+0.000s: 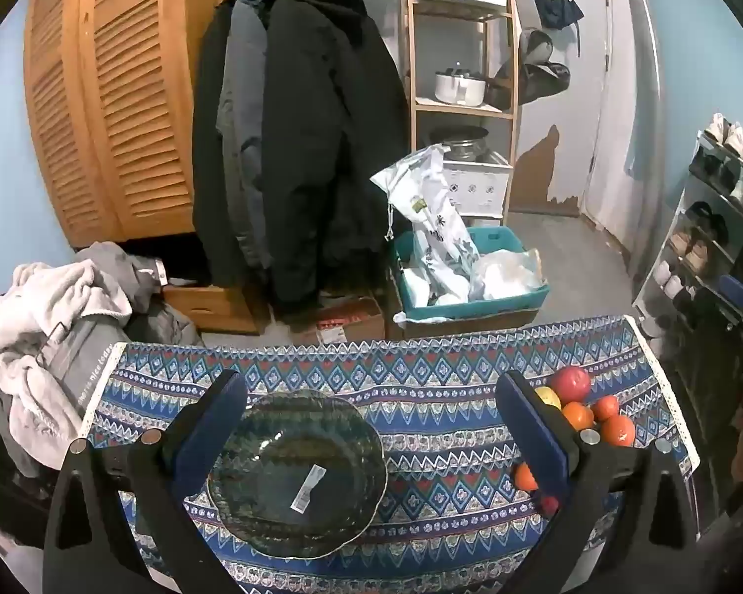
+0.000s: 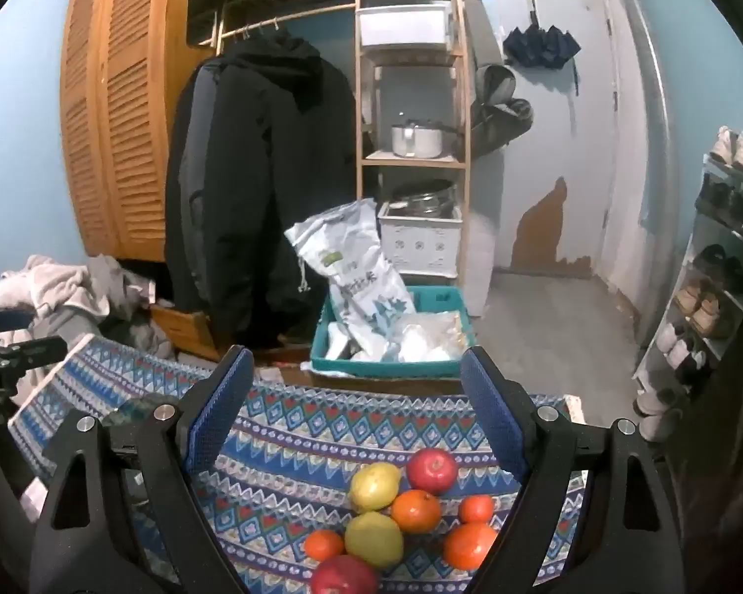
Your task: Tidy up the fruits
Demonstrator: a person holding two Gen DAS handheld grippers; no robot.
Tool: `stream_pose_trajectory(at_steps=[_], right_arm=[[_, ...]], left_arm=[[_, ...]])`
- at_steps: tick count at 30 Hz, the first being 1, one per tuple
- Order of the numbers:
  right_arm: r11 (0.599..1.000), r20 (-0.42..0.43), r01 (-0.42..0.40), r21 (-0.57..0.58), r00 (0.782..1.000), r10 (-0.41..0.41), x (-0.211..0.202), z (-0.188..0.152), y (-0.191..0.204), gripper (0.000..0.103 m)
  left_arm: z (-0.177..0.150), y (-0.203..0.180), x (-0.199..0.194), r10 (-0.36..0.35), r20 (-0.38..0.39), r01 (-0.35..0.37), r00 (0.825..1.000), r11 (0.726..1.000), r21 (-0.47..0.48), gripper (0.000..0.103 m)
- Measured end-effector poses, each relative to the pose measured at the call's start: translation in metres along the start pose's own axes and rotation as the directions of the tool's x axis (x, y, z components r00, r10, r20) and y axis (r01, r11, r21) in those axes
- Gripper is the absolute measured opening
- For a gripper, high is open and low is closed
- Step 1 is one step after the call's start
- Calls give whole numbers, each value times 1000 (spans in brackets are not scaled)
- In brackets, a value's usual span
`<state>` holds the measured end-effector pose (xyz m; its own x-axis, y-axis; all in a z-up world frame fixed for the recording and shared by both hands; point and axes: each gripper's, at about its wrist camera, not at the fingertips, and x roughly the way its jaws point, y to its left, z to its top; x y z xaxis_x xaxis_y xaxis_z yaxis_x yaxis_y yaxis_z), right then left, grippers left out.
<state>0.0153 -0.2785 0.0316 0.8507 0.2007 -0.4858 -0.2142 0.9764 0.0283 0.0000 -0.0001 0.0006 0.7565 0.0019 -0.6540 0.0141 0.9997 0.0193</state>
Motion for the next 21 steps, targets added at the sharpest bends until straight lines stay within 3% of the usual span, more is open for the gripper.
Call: stream_pose_trajectory(at_steps=[21], right_arm=[[1000, 16, 24, -6, 1000, -24, -4, 2, -3, 84]], left_arm=[[1, -2, -13, -10, 72, 11, 997, 1000, -9, 102]])
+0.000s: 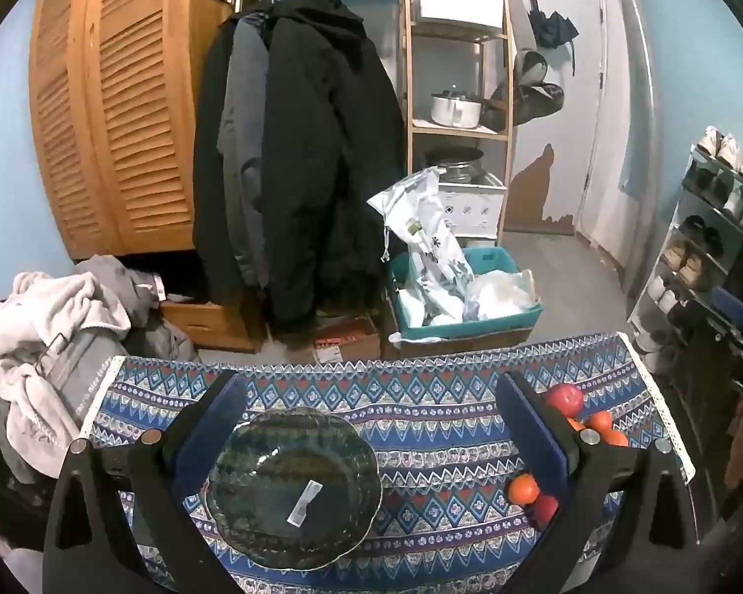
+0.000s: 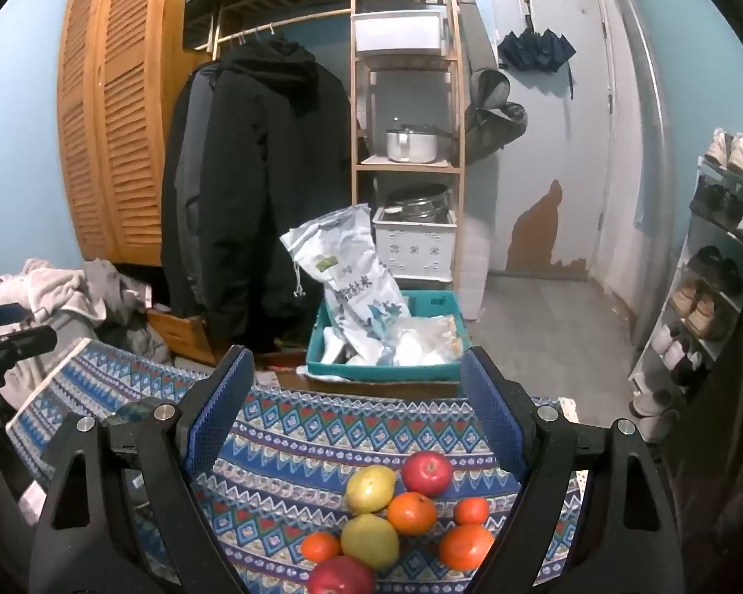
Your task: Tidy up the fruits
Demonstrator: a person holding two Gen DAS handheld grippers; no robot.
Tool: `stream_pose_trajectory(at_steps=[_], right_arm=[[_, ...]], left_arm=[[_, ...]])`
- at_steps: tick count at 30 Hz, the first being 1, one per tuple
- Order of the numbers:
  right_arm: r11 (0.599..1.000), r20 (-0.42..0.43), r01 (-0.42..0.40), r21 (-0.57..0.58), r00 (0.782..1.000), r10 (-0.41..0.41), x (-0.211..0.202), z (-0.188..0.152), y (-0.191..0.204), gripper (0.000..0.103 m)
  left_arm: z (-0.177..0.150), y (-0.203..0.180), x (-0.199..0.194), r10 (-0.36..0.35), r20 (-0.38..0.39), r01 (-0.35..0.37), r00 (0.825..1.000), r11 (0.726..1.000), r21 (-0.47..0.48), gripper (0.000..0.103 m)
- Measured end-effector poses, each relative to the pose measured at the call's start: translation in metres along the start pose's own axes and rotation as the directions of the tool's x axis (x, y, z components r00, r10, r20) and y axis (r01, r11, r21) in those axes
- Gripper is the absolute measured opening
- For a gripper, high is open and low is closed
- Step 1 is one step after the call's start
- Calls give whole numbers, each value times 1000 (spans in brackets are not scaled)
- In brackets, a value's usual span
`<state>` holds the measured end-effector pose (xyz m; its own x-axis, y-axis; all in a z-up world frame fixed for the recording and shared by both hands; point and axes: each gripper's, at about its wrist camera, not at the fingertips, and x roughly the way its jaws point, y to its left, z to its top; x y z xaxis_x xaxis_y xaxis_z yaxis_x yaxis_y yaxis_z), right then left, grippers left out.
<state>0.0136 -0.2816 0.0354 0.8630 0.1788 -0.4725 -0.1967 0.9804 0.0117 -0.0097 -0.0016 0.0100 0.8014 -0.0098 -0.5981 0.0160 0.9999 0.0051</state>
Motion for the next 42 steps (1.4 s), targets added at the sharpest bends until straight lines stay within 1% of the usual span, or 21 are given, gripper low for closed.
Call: stream_pose_trajectory(at_steps=[15, 42], right_arm=[[1000, -23, -7, -11, 1000, 7, 0, 0, -1, 84], [1000, -35, -10, -18, 999, 9, 3, -7, 3, 84]], left_arm=[[-1, -2, 2, -10, -17, 10, 1000, 1000, 6, 102], [-4, -6, 5, -17, -30, 17, 999, 1000, 10, 102]])
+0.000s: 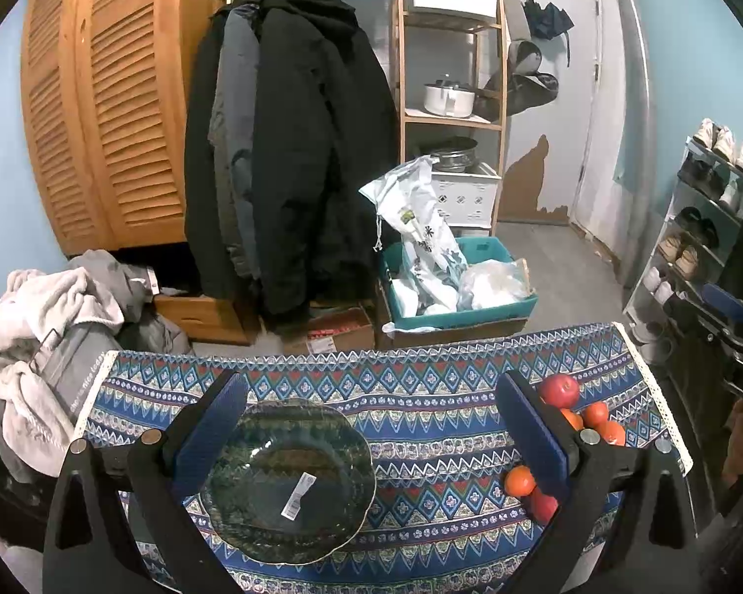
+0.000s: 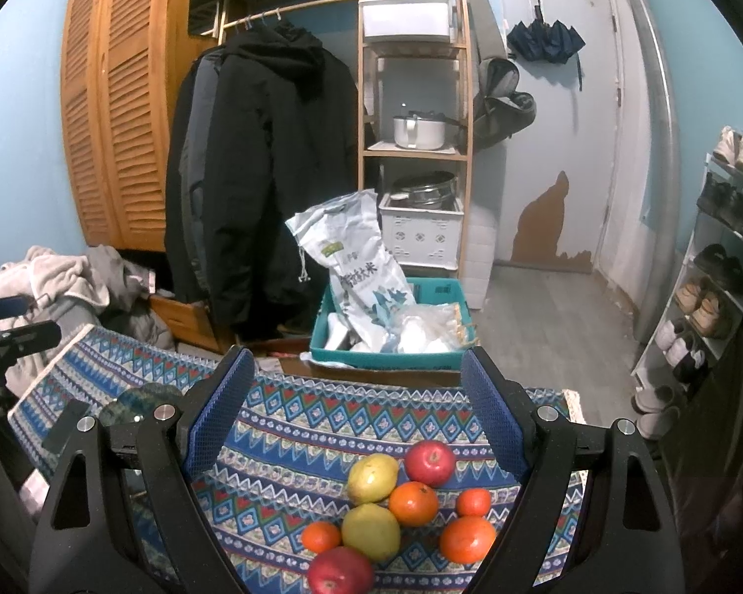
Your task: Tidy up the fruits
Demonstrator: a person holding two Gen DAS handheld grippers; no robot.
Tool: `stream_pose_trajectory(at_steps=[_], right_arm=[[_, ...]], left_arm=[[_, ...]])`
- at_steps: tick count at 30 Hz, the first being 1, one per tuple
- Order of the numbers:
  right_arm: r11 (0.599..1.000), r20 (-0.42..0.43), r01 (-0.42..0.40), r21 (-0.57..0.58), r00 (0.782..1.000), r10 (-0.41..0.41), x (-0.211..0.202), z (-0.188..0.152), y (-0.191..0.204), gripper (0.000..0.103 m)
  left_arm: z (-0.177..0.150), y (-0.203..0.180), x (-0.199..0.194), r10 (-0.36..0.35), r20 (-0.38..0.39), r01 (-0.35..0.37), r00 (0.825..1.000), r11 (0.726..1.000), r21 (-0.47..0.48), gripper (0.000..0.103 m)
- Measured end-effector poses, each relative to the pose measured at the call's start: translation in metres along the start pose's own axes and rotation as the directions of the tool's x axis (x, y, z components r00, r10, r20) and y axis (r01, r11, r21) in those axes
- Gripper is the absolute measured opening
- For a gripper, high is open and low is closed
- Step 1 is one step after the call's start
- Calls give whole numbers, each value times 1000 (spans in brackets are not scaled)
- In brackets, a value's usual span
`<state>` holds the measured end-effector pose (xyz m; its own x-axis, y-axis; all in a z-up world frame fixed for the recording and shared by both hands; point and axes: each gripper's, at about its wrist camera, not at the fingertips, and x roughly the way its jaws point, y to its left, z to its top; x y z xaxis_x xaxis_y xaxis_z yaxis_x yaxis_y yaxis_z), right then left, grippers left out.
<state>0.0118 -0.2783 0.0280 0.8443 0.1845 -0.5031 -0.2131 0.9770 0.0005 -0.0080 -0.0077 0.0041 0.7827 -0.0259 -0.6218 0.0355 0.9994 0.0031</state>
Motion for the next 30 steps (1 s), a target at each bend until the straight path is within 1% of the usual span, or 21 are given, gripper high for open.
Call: stream_pose_trajectory(at_steps=[30], right_arm=[[1000, -12, -7, -5, 1000, 7, 2, -4, 4, 84]], left_arm=[[0, 3, 2, 1, -7, -1, 1000, 1000, -5, 102]])
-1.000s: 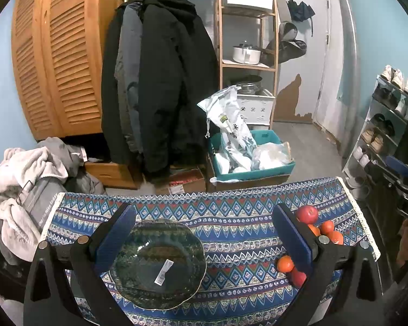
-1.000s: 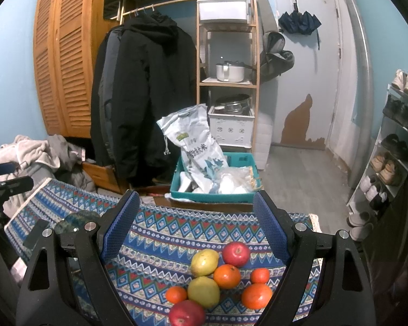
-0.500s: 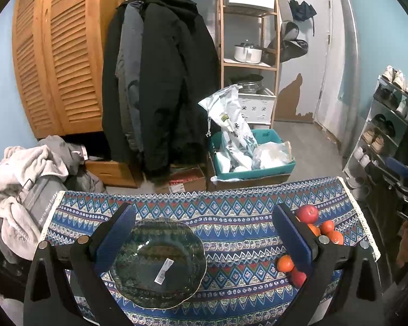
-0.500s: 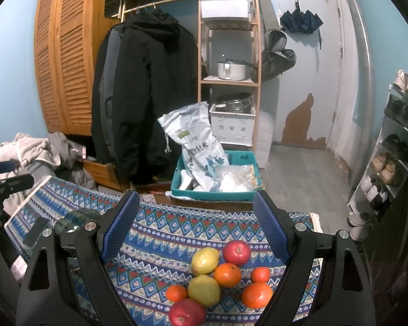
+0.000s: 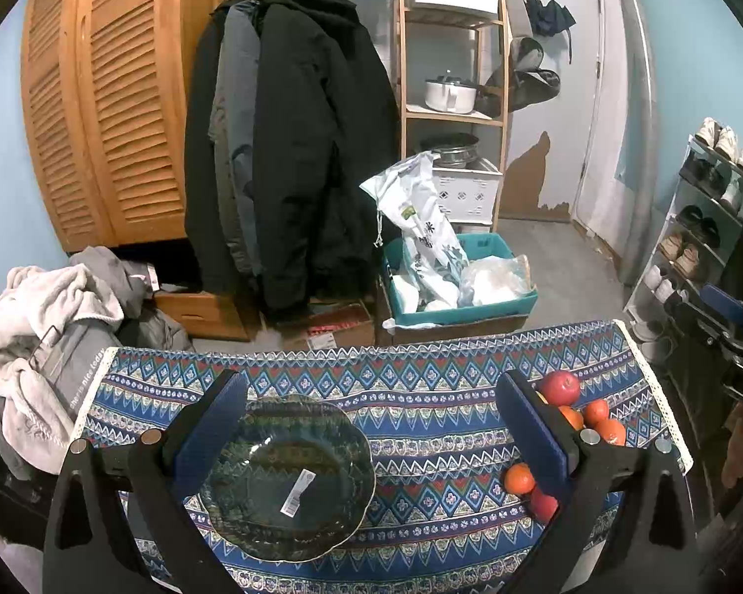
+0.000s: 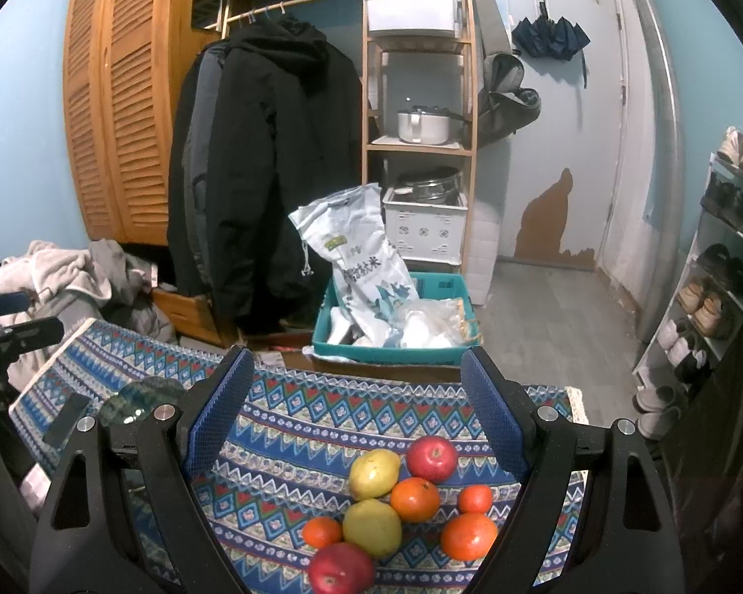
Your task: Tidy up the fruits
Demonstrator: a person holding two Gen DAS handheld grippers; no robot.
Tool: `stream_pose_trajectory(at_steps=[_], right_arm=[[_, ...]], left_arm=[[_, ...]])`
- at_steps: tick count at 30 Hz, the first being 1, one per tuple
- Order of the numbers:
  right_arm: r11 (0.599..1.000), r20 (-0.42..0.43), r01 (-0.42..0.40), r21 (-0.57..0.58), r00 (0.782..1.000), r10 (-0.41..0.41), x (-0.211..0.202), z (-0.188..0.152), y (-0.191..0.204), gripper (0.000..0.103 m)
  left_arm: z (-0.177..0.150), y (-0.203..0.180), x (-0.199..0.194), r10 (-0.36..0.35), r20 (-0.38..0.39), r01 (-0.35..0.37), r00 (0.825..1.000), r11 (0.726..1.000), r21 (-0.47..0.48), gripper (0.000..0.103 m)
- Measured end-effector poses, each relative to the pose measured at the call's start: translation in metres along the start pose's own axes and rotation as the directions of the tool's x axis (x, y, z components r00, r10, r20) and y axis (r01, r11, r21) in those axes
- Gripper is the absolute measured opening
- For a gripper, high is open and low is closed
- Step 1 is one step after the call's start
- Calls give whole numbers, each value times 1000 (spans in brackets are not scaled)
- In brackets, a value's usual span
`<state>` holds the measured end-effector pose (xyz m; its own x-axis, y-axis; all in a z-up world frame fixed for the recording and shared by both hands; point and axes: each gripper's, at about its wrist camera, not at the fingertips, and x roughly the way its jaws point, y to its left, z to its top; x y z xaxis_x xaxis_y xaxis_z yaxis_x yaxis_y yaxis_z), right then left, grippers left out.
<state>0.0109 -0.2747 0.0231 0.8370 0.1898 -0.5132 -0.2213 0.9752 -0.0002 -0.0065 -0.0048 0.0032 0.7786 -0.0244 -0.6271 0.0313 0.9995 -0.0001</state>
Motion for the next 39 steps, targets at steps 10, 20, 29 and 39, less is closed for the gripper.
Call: stream_pose_trajectory(at_steps=[10, 20, 29, 39], right_arm=[[1000, -3, 0, -1, 1000, 0, 0, -1, 1, 84], [1000, -4, 1, -2, 1000, -1, 0, 1, 1, 84], [1000, -26, 0, 6, 1000, 0, 4, -5, -4, 84], [999, -102, 31, 25, 994, -28, 14, -12, -24, 84]], left_arm=[[-4, 0, 1, -1, -6, 1, 1000, 1000, 1, 102], [-4, -1, 2, -2, -14, 2, 1000, 1000, 5, 102], [-3, -8, 7, -2, -27, 3, 1000, 1000, 19, 102], [-7, -27, 22, -34, -93, 37, 995, 999, 31, 102]])
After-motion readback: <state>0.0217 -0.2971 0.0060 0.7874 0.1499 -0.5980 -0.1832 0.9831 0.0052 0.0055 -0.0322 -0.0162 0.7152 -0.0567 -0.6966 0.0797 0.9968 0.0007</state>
